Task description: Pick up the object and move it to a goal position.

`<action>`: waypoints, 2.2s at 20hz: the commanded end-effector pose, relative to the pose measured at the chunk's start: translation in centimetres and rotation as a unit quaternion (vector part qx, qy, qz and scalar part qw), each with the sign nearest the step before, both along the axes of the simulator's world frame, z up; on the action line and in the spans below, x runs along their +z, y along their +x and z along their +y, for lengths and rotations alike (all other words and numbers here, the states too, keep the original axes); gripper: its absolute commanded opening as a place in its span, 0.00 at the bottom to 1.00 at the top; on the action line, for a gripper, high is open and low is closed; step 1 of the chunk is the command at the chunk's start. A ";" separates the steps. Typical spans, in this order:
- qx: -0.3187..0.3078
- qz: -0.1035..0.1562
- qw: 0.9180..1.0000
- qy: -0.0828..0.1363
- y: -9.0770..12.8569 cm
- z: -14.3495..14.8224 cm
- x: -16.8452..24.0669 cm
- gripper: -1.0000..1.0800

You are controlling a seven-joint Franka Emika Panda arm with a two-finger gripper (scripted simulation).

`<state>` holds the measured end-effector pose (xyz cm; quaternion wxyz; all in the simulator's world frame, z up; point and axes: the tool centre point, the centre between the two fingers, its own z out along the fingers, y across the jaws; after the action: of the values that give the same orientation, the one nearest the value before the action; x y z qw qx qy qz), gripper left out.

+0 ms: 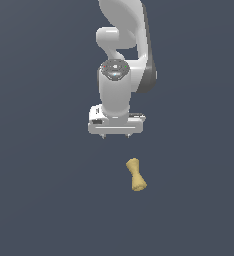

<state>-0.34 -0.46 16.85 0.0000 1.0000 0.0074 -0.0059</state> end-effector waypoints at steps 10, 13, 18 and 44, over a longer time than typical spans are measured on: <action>0.019 0.006 1.000 0.008 0.1 3.6 -0.3 0.96; 0.019 0.006 1.000 0.008 0.1 3.7 -0.3 0.96; 0.019 0.006 1.000 0.008 0.1 3.7 -0.3 0.96; 0.072 -0.004 0.997 0.002 9.6 7.6 -4.6 0.96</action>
<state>8.65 6.91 12.63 -0.0020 0.9971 0.0765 -0.0033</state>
